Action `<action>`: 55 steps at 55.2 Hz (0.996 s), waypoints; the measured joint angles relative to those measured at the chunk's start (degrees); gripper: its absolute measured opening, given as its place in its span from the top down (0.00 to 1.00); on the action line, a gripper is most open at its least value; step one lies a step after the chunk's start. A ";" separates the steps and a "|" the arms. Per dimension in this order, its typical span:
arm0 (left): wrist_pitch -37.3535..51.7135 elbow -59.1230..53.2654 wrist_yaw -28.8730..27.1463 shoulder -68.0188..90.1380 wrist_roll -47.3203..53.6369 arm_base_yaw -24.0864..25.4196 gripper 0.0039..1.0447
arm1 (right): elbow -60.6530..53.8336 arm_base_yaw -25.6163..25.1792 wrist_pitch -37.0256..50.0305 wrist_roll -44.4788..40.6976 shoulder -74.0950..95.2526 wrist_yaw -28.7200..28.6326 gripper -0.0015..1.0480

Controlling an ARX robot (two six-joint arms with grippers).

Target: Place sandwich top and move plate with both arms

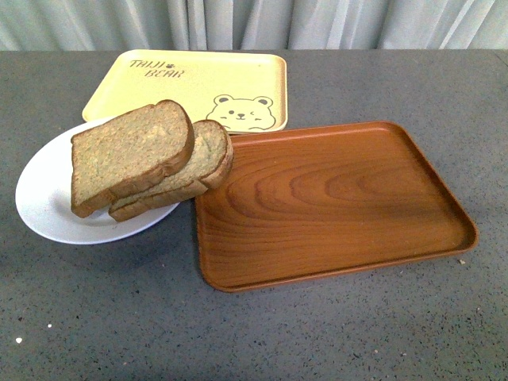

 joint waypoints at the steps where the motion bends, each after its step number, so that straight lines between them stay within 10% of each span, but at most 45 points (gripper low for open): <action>1: 0.00 0.00 0.00 0.00 0.00 0.00 0.08 | -0.35 -0.39 -0.66 -0.02 -1.07 -0.39 0.98; 55: 0.00 0.00 0.00 0.00 0.00 0.00 0.08 | -4.61 -11.30 -33.57 -0.07 -40.26 -11.06 0.98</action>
